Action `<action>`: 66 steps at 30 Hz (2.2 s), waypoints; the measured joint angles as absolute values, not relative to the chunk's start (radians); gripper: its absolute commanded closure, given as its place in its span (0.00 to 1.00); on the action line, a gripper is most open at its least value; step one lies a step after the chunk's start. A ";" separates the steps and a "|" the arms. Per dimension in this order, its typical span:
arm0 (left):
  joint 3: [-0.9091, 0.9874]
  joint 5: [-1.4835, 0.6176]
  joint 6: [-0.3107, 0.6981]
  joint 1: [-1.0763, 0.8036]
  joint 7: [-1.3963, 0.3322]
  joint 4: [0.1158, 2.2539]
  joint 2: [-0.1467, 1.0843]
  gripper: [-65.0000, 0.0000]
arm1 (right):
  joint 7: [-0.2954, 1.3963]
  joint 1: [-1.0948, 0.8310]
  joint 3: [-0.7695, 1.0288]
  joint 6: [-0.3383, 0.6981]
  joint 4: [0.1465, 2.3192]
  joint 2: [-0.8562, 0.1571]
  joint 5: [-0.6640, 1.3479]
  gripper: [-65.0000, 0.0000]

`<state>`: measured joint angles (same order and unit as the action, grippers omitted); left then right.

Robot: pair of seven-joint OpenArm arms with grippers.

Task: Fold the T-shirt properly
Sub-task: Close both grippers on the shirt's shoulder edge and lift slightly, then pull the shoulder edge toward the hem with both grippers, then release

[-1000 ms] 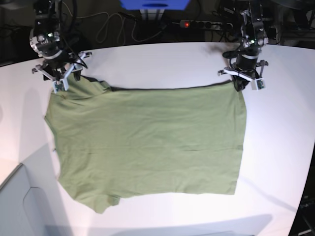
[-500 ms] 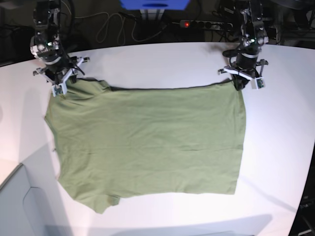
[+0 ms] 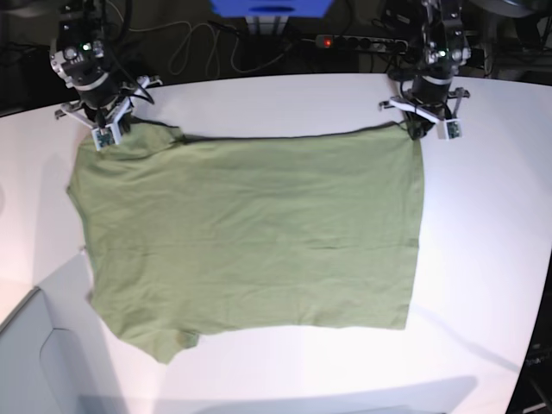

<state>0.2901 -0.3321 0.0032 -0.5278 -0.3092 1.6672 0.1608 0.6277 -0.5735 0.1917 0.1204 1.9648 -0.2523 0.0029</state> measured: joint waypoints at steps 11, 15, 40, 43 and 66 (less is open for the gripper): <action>0.355 -0.334 0.001 -0.649 -0.329 1.798 0.150 1.00 | 0.629 -0.701 0.194 0.122 2.064 -0.249 -0.068 1.00; 0.363 -0.330 0.001 -0.662 -0.334 1.806 0.154 1.00 | 0.583 -0.732 0.179 0.122 2.065 -0.202 -0.203 1.00; 0.397 -0.329 0.001 -0.588 -0.334 1.798 0.158 1.00 | 0.554 -0.616 0.231 0.205 2.068 -0.143 -0.224 1.00; 0.397 -0.327 0.001 -0.562 -0.334 1.793 0.158 1.00 | 0.549 -0.573 0.230 0.205 2.068 -0.143 -0.224 1.00; 0.390 -0.326 0.001 -0.334 -0.337 1.657 0.156 1.00 | 0.553 -0.165 0.207 0.340 1.732 -0.134 -0.231 1.00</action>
<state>0.3901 -0.3260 0.0006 -0.3344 -0.3367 1.6573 0.1558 0.5533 -0.1646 0.2073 0.3405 1.7325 -0.1345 -0.2310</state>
